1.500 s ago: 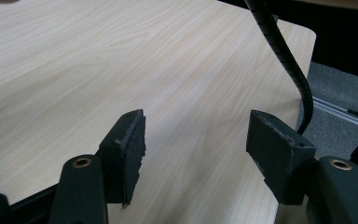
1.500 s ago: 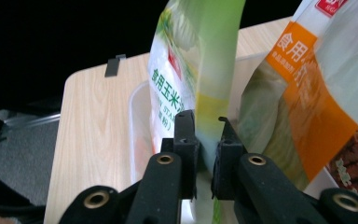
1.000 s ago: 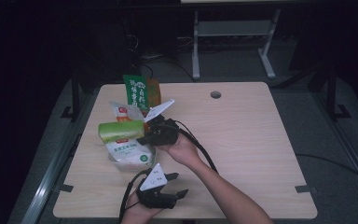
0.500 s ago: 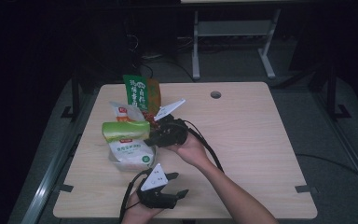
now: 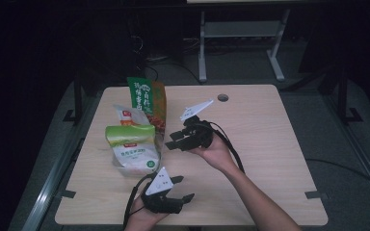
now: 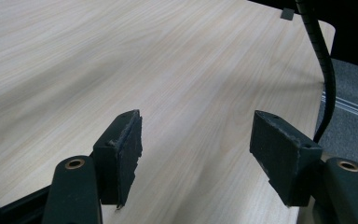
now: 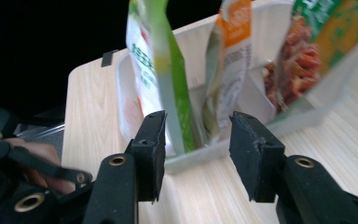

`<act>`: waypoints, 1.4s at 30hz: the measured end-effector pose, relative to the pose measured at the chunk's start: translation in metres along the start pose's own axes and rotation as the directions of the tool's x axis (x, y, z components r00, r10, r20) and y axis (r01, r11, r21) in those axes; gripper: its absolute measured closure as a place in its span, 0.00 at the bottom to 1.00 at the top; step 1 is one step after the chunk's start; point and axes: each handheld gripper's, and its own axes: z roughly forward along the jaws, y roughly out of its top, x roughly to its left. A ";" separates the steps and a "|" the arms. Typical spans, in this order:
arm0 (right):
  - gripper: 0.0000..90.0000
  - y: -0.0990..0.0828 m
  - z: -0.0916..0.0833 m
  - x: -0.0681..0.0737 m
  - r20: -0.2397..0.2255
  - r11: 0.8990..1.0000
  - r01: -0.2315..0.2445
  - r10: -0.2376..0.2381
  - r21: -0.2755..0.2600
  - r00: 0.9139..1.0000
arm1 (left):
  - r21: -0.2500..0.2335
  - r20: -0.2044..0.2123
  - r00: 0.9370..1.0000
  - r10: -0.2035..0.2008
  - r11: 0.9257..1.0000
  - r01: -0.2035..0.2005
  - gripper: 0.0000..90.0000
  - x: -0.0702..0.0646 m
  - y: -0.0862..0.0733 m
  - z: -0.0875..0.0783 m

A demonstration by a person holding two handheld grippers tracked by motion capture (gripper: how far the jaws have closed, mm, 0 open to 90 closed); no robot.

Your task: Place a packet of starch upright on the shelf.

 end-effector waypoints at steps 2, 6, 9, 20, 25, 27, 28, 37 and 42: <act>0.59 -0.004 -0.006 -0.003 0.012 1.000 -0.011 0.011 0.003 1.000 | -0.001 -0.002 1.000 0.000 1.000 0.000 0.37 0.001 0.000 0.000; 0.57 -0.013 -0.016 -0.008 0.028 0.999 -0.036 0.036 0.009 0.999 | -0.002 -0.006 1.000 0.001 1.000 -0.001 0.37 0.002 0.001 0.000; 0.55 -0.018 -0.022 -0.011 0.037 0.998 -0.054 0.053 0.017 0.998 | -0.001 -0.007 1.000 0.011 1.000 -0.011 0.36 0.002 0.001 0.000; 0.50 -0.034 -0.040 -0.022 0.062 0.997 -0.081 0.081 0.006 0.995 | -0.012 -0.012 1.000 -0.007 1.000 0.007 0.36 0.005 0.001 0.000; 0.47 -0.042 -0.045 -0.027 0.076 0.996 -0.092 0.091 0.014 0.993 | -0.011 -0.016 1.000 -0.013 1.000 0.012 0.35 0.007 0.001 -0.001; 0.47 -0.045 -0.047 -0.028 0.082 0.995 -0.101 0.100 0.009 0.992 | -0.013 -0.019 1.000 -0.007 1.000 0.007 0.35 0.008 0.001 -0.001; 0.46 -0.046 -0.049 -0.028 0.085 0.994 -0.104 0.103 0.013 0.991 | -0.011 -0.020 1.000 -0.003 1.000 0.003 0.35 0.008 0.002 -0.001; 0.43 -0.055 -0.059 -0.033 0.104 0.993 -0.119 0.118 0.010 0.988 | -0.015 -0.022 1.000 -0.015 1.000 0.015 0.35 0.009 0.001 -0.001; 0.42 -0.059 -0.063 -0.034 0.105 0.990 -0.139 0.137 0.010 0.985 | -0.012 -0.023 1.000 -0.020 1.000 0.020 0.35 0.011 0.002 -0.002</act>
